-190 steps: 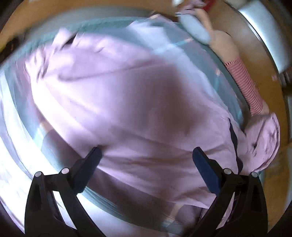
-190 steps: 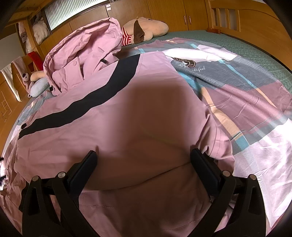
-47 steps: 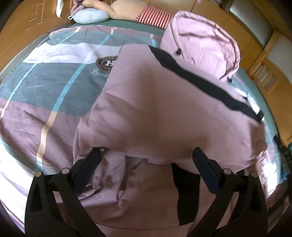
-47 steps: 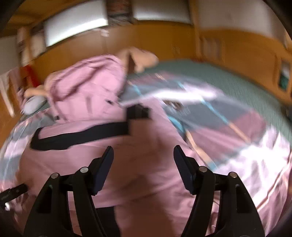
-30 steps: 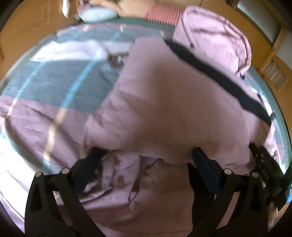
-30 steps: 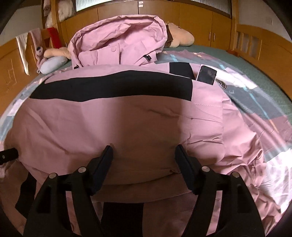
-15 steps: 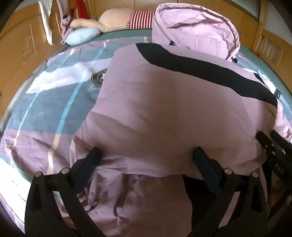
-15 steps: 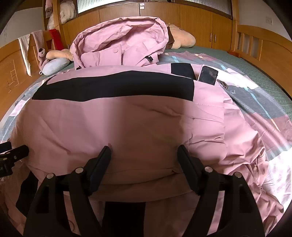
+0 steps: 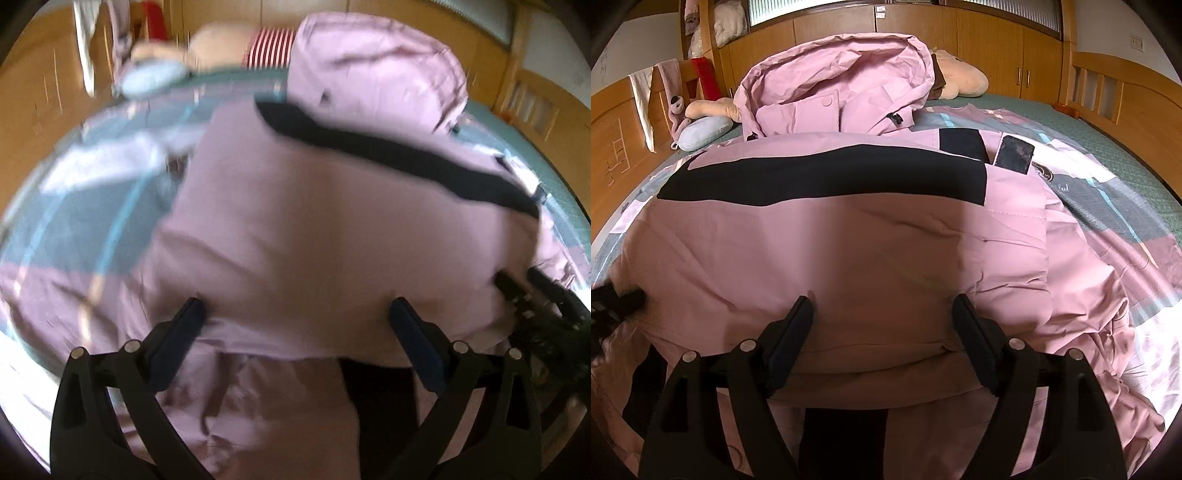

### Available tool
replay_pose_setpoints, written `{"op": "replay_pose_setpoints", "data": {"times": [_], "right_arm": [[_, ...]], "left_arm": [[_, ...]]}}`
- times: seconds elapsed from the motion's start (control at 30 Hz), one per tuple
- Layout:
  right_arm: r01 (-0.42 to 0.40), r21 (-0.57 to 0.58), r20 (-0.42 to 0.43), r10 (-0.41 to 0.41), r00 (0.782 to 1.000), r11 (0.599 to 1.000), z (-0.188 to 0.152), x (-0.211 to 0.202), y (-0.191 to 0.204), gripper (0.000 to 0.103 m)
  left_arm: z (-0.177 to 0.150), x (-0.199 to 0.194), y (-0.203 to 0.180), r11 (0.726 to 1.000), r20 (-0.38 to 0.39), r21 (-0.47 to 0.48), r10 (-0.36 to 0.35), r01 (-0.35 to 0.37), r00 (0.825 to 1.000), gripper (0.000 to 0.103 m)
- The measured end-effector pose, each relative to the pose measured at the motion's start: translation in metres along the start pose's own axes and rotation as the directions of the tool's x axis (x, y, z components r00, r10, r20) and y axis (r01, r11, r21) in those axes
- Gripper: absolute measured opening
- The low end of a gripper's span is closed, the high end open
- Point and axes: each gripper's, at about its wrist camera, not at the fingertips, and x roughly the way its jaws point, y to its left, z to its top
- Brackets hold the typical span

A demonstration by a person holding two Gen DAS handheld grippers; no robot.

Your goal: Fold large clothes

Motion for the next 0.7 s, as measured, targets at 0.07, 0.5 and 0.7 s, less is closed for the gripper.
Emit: {"op": "replay_pose_setpoints", "data": {"times": [0.07,0.5,0.7], "right_arm": [[-0.005,-0.001,0.000,0.005,1.000,1.000,0.000,0.000,0.000,0.081],[-0.019,-0.002,0.003,0.019,1.000,1.000,-0.001,0.000,0.001,0.086],[-0.032,-0.012,0.000,0.032,0.999,0.999,-0.001,0.001,0.003,0.091]], "left_arm": [[0.001,0.000,0.005,1.000,-0.007,-0.018,-0.020,0.020,1.000,0.101],[-0.001,-0.023,-0.024,0.993,0.112,0.114,0.006,-0.019,0.994,0.101],[-0.005,0.002,-0.020,0.993,-0.008,0.111,0.029,-0.028,1.000,0.101]]}}
